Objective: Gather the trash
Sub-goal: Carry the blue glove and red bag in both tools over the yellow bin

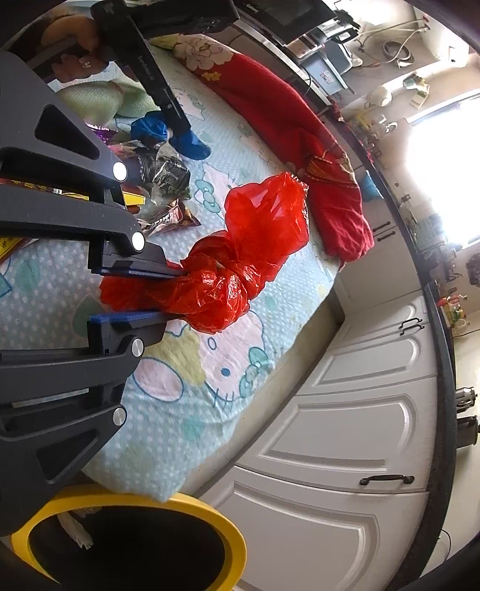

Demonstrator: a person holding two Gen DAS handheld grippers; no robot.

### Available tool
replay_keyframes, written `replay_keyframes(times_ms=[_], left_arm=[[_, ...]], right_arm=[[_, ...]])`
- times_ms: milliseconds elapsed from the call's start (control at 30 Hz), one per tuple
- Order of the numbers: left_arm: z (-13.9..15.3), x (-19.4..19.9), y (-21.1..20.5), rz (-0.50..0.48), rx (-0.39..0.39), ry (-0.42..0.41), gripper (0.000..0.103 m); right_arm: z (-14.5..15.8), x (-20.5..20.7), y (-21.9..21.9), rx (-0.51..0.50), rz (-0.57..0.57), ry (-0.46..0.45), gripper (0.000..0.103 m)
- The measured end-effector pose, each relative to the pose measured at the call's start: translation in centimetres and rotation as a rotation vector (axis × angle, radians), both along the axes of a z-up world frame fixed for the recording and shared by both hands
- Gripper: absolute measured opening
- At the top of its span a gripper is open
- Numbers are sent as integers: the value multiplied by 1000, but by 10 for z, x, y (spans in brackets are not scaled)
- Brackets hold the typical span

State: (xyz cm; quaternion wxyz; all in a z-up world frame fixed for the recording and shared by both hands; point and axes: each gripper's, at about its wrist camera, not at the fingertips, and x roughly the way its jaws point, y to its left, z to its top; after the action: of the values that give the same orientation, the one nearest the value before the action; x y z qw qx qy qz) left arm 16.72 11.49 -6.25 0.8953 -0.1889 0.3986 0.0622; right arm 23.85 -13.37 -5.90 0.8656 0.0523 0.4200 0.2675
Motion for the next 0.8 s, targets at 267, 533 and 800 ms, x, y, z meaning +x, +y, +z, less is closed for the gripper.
replay_keyframes(times_ms=[267, 533, 800], left_arm=[[26, -10, -1, 32, 39, -72, 2], [45, -17, -9, 37, 54, -130, 2], [57, -18, -30, -5, 62, -163, 2]], right_arm=[[8, -10, -6, 2, 4, -20, 14], [20, -19, -19, 16, 1, -46, 14], [30, -30, -34, 19, -9, -74, 14]])
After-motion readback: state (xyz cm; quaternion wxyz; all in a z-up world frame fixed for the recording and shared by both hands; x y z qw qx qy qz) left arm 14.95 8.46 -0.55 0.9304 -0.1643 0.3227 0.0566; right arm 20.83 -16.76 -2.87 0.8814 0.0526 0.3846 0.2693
